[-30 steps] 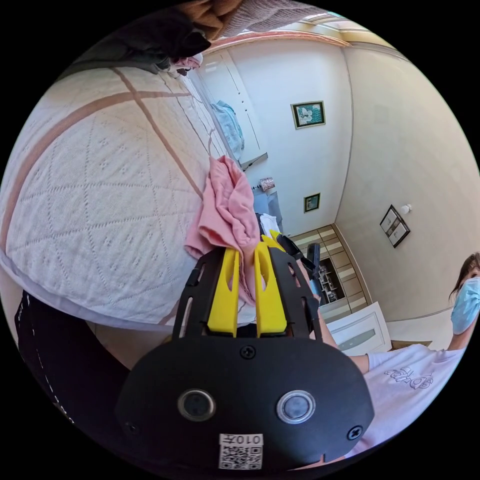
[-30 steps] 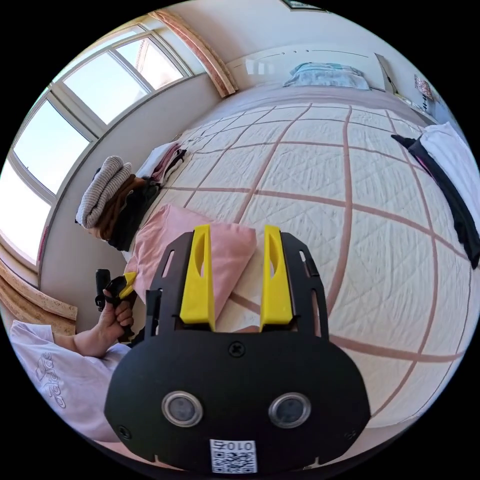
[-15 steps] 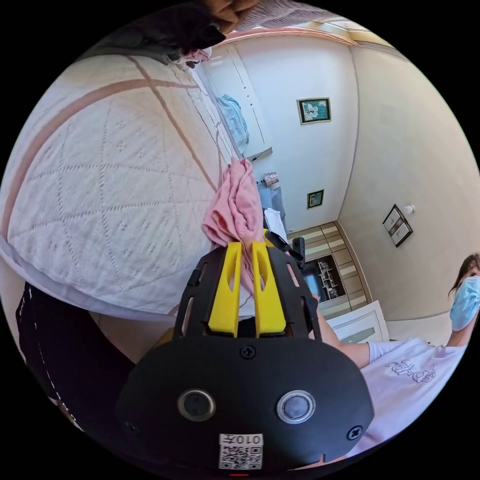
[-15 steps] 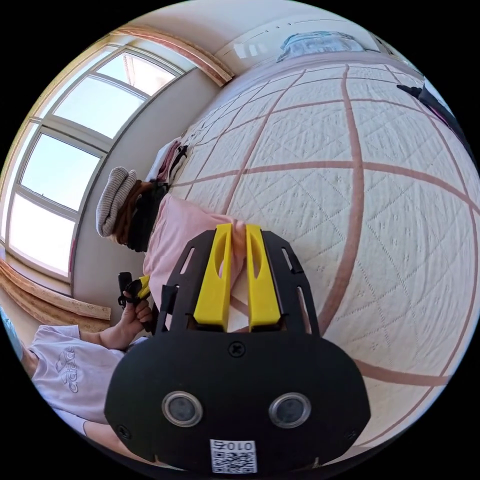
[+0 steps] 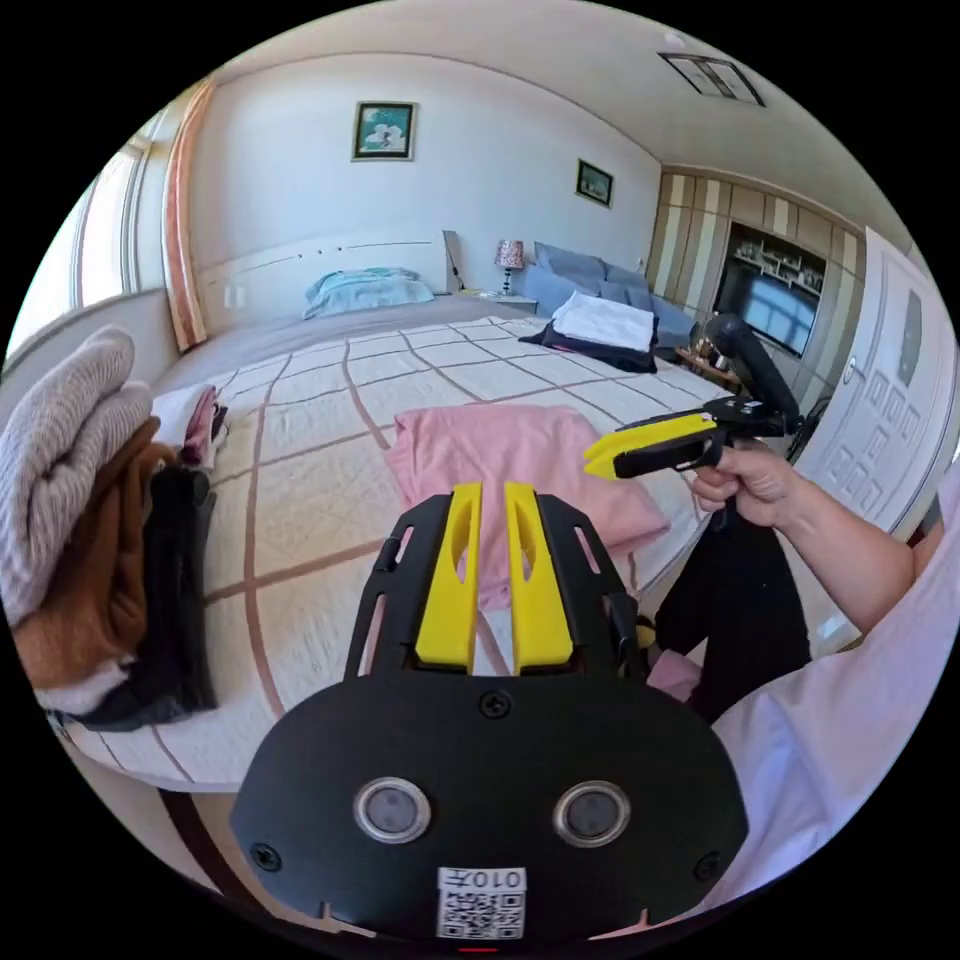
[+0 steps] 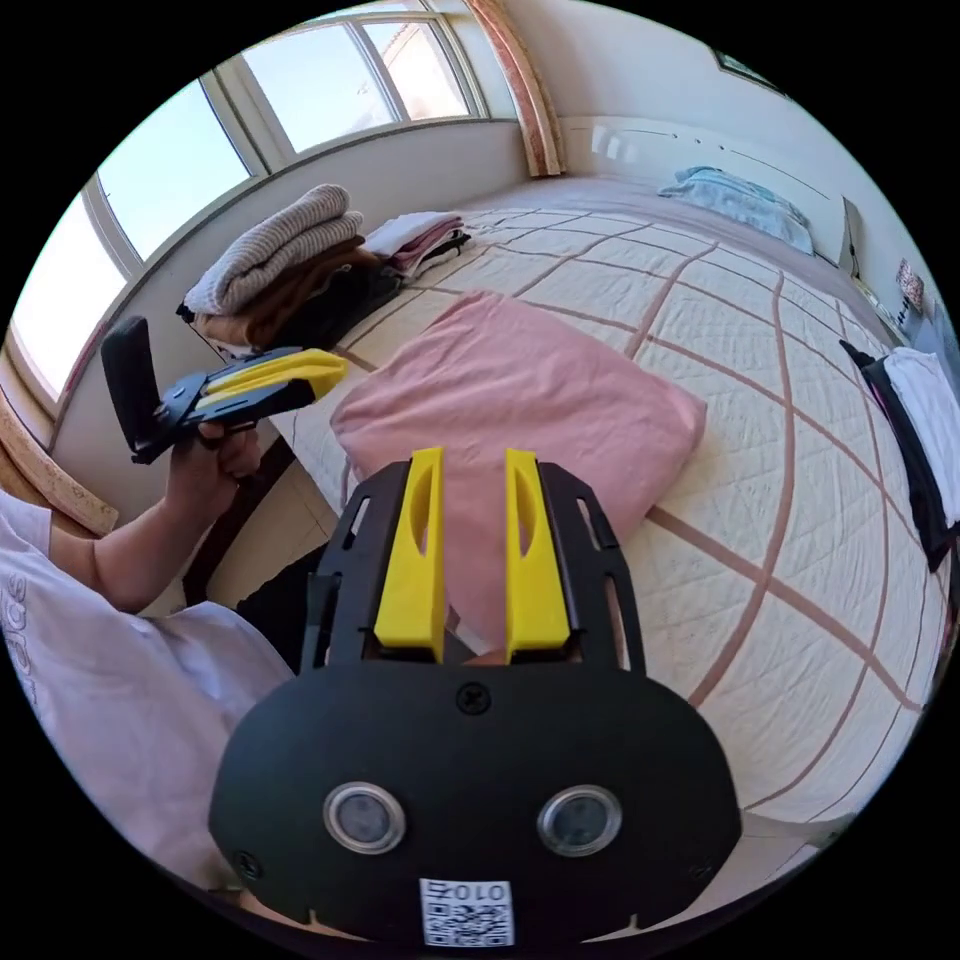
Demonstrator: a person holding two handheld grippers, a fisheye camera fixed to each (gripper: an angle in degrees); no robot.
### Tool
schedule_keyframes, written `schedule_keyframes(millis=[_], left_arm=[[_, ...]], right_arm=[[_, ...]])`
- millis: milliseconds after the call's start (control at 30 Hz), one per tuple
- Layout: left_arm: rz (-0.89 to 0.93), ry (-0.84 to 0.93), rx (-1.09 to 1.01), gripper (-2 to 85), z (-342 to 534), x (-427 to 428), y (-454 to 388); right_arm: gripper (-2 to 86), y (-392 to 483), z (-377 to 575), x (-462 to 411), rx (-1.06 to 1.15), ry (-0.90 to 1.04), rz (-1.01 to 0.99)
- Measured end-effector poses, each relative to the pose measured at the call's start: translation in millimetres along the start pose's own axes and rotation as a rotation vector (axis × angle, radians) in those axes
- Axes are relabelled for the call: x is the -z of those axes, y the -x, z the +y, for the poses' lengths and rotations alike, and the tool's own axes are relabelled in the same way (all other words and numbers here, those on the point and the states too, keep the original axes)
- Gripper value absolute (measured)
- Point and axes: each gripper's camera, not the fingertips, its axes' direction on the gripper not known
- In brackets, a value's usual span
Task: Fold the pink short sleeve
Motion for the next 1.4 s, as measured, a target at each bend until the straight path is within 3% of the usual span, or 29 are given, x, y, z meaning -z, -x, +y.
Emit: schedule_keyframes(millis=[167,300,400,533,667,967,1100,1200,1400], left_arm=[[-0.059,0.214,-0.153,2.6,3,-49,-48],[0.066,0.155,0.014,2.7,22,-54,-42],[0.030,0.146,0.022,3.5,18,-40,-60],[-0.090,0.049,-0.160,6.2,25,5,-118],[-0.091,0.083,-0.421,9.2,33,-8,-185],[-0.055,0.057,-0.689,11.4,31,-45,-282],[-0.040,0.049,-0.668,11.6,34,-49,-291],[-0.117,0.048,-0.670,11.5,34,-49,-294],[-0.302,0.025,-0.584,7.6,26,-53,-282]], right_arm=[[7.8,12,25,-22,-0.003,-0.028,0.105],[8.4,-10,26,-14,-0.061,-0.031,-0.038],[9.7,-27,37,20,-0.122,-0.094,-0.079],[11.3,-57,69,45,-0.260,-0.126,-0.043],[11.6,-78,86,22,-0.353,-0.047,-0.169],[8.5,-79,74,33,-0.392,0.015,-0.069],[5.3,-107,74,48,-0.422,0.028,-0.165],[4.8,-124,70,76,-0.418,-0.048,-0.321],[5.0,-141,58,96,-0.365,-0.051,-0.365]])
